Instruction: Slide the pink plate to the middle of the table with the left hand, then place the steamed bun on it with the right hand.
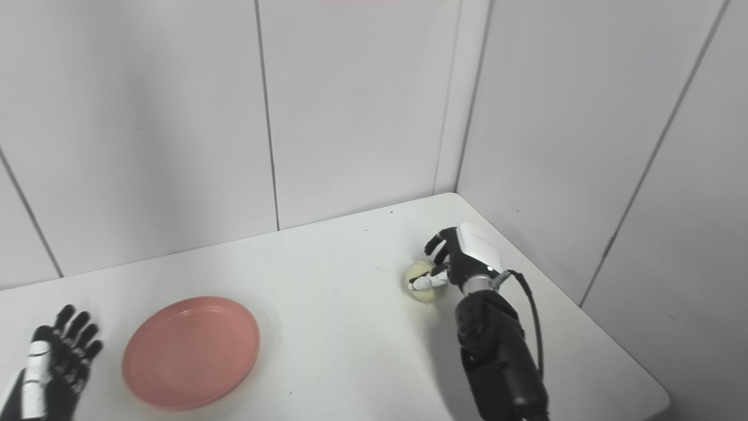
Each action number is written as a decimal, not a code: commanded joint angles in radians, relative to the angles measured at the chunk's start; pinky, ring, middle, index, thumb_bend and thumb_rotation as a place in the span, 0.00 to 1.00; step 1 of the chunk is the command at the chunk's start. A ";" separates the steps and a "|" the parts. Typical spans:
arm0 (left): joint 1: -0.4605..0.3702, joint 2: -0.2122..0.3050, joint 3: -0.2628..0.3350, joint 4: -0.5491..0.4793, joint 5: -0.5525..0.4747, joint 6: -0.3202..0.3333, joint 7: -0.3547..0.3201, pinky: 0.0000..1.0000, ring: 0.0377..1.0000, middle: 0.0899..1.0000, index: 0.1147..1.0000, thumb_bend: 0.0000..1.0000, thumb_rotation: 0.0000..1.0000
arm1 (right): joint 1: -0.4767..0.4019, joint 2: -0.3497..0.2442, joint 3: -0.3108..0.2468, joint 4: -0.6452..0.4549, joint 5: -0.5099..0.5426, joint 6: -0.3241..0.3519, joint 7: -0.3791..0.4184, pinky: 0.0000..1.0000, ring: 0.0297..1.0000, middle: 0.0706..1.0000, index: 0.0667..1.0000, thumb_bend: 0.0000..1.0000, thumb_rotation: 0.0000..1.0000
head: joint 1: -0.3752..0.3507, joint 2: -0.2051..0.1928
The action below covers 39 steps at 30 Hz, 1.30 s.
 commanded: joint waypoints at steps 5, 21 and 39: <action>0.017 -0.061 -0.039 0.018 0.050 -0.008 0.047 1.00 0.99 1.00 0.98 0.57 1.00 | 0.001 -0.053 0.029 -0.031 0.154 -0.208 -0.095 0.28 0.35 0.37 0.48 0.52 0.00 | 0.102 0.003; -0.017 -0.134 -0.066 0.134 0.129 -0.121 0.116 1.00 1.00 1.00 0.98 0.56 1.00 | 0.024 -0.006 0.201 -0.193 0.265 -0.313 -0.081 0.19 0.25 0.41 0.47 0.53 0.00 | 0.277 -0.005; -0.061 -0.171 -0.087 0.252 0.204 -0.226 0.197 0.95 0.97 0.98 0.95 0.57 1.00 | -0.103 0.041 0.373 -0.183 0.234 -0.299 -0.008 0.17 0.23 0.42 0.47 0.52 0.00 | 0.339 0.012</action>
